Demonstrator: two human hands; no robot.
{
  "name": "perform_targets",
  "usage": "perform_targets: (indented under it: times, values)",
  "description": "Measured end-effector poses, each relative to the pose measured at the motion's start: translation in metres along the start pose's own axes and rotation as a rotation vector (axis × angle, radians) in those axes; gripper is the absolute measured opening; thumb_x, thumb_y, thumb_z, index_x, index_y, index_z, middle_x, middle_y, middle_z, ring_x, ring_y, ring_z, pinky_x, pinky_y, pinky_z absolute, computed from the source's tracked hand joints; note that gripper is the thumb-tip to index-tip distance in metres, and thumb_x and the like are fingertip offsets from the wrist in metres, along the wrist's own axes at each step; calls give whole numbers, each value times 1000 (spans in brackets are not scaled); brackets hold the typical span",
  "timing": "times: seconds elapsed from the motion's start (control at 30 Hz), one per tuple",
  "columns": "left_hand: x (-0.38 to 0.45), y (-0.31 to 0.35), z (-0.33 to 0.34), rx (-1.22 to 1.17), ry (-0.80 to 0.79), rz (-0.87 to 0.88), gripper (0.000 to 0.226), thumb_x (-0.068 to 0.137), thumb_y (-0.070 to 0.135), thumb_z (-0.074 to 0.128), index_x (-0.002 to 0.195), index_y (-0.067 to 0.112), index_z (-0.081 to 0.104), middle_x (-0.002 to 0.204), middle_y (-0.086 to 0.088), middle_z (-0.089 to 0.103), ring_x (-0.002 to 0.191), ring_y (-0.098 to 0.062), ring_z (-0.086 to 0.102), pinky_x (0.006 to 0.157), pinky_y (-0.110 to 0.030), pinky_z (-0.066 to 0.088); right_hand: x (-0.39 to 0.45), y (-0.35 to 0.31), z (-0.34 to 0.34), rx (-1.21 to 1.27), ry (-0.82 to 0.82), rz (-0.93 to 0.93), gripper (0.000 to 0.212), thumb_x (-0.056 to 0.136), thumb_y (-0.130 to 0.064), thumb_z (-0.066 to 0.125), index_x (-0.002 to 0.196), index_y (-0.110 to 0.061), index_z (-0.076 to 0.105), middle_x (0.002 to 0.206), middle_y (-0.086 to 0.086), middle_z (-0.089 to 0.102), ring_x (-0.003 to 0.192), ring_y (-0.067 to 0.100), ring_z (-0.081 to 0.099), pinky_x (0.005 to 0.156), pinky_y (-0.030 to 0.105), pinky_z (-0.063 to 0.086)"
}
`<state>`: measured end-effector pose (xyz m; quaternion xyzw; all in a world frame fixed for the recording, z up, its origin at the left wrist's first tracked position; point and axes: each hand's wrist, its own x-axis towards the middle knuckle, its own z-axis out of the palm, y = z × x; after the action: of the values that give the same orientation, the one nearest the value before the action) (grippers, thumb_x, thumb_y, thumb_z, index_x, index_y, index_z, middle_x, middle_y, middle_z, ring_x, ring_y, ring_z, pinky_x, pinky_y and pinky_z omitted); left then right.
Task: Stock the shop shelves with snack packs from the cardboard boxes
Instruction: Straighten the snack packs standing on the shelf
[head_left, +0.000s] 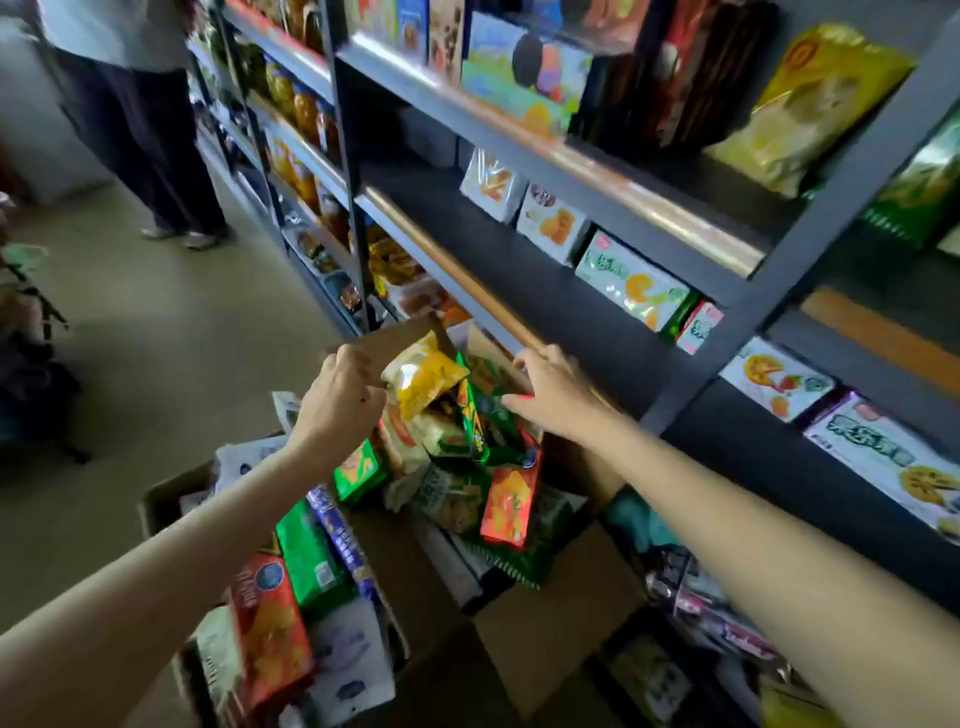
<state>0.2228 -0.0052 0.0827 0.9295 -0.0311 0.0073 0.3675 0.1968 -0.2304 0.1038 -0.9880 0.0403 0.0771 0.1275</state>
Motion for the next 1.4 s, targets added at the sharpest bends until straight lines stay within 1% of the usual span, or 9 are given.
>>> perform_targets:
  times: [0.13,0.33,0.53,0.63,0.7,0.77,1.03,1.23,1.4]
  values:
    - [2,-67,2,91,-97,-52,34,81,4,55,115,1,50,114,-17,59,107,-32,53,82,-33,37,41,1,102,142,-225,294,73,85,-52,59,137,-6,36,143,20,35,132,34,33,105,41,35]
    - [17,-90,19,84,-177,-40,37,81,3,52,118,4,48,115,-14,58,106,-29,55,84,-33,40,73,19,157,273,-88,540,77,80,-50,66,136,-6,37,136,14,47,123,31,46,96,41,43]
    - [30,-34,54,-104,-340,-147,32,87,12,53,118,5,47,110,-14,63,103,-31,59,84,-34,45,44,30,87,239,74,516,52,72,-44,73,104,-15,42,111,9,53,111,30,50,80,35,36]
    - [21,43,70,-532,-595,-280,19,92,20,54,104,5,54,93,-11,60,77,-21,64,56,-20,49,-10,42,26,164,265,395,46,69,-38,76,94,-17,42,101,9,53,102,30,50,78,35,35]
    - [5,103,74,-773,-790,-353,15,92,30,54,94,15,54,86,-5,53,68,-11,57,57,-20,43,-52,55,-13,168,413,330,47,67,-35,77,96,-15,47,98,9,50,96,31,49,79,38,37]
    - [-15,158,77,-866,-891,-255,18,89,39,56,93,22,54,93,-2,55,77,-10,59,67,-22,45,-96,70,-50,109,562,249,47,65,-31,79,97,-11,51,98,10,48,94,31,47,79,38,34]
    - [-165,322,68,-1118,-898,311,17,87,13,60,90,25,48,75,16,60,65,0,59,62,-19,42,-300,132,-138,-182,942,213,62,58,-36,78,106,-6,53,110,16,47,99,36,52,82,41,43]
    - [-317,428,50,-1092,-1014,631,52,68,13,74,115,8,54,117,-19,62,89,-22,64,65,-32,54,-462,160,-182,-199,1233,263,54,68,-46,61,100,-4,50,107,16,46,100,33,50,83,40,43]
    - [-431,539,28,-1140,-1079,821,66,59,18,74,121,6,53,115,-17,63,89,-22,64,72,-33,54,-584,190,-253,-395,1456,423,58,63,-34,77,102,-3,48,111,19,47,100,37,49,80,44,44]
